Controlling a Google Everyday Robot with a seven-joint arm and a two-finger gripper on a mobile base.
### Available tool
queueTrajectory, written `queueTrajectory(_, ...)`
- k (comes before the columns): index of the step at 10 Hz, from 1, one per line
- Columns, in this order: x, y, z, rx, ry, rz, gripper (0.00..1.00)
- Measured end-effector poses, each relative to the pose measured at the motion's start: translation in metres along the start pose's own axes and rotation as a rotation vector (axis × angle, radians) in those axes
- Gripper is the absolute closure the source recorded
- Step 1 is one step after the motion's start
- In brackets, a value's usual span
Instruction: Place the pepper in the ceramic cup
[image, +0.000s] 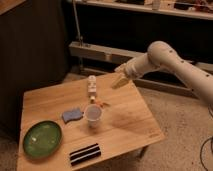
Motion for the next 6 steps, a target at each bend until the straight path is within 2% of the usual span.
queueTrajectory(3, -0.017, 0.005, 0.067, -0.045, 0.056, -0.147, 0.35)
queueTrajectory(6, -0.006, 0.009, 0.118, -0.11, 0.069, -0.245, 0.35)
